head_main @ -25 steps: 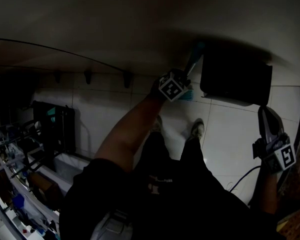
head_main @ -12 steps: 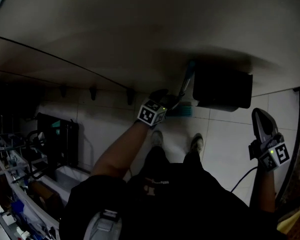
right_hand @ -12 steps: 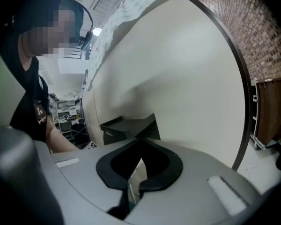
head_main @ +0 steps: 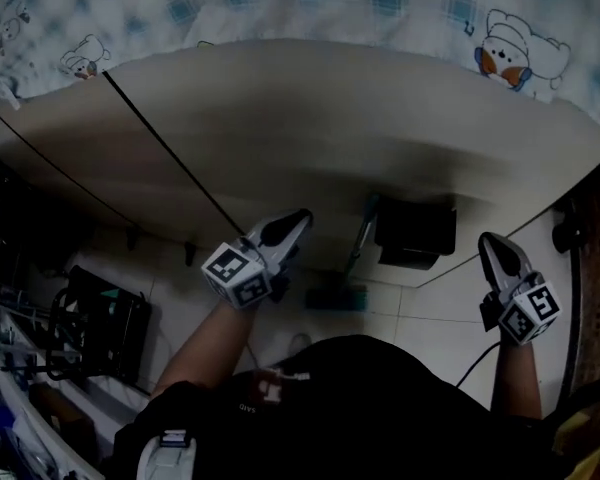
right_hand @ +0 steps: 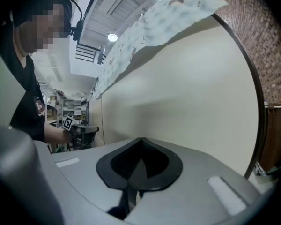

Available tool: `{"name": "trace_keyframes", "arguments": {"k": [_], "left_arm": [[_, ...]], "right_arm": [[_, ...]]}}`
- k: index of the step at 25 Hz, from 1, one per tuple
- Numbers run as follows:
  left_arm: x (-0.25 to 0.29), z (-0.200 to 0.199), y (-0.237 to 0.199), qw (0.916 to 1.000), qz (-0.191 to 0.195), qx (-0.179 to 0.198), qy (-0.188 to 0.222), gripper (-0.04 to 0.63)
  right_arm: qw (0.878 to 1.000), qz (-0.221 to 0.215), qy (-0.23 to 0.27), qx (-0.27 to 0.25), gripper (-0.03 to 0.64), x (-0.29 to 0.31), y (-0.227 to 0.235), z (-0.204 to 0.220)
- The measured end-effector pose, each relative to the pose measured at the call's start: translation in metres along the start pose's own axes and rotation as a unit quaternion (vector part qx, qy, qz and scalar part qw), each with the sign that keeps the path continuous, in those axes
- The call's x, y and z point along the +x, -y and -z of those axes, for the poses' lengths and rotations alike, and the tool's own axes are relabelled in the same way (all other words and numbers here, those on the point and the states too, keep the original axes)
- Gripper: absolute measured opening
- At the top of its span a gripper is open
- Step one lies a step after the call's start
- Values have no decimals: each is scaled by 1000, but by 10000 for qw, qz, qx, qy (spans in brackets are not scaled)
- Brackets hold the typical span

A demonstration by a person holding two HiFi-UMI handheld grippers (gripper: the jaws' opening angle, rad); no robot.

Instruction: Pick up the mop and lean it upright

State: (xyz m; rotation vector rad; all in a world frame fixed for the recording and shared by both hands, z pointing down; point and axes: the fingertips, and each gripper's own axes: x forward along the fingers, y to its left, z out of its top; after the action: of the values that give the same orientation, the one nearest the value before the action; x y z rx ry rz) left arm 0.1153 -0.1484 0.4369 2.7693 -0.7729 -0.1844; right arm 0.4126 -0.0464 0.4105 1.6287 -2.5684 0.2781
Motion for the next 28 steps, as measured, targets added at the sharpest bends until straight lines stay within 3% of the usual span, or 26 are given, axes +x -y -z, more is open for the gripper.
{"name": "trace_keyframes", "arguments": {"k": [4, 11, 28], "left_arm": [[-10, -44, 19, 10000, -7, -3, 87, 2], [-21, -54, 48, 9990, 205, 390, 66, 2], [-6, -55, 56, 9991, 387, 195, 5, 2]], "right_arm": [[9999, -19, 118, 46, 14, 2, -10, -21], [9964, -39, 374, 755, 12, -3, -7, -32], [9992, -112, 149, 359, 12, -1, -13, -31]]}}
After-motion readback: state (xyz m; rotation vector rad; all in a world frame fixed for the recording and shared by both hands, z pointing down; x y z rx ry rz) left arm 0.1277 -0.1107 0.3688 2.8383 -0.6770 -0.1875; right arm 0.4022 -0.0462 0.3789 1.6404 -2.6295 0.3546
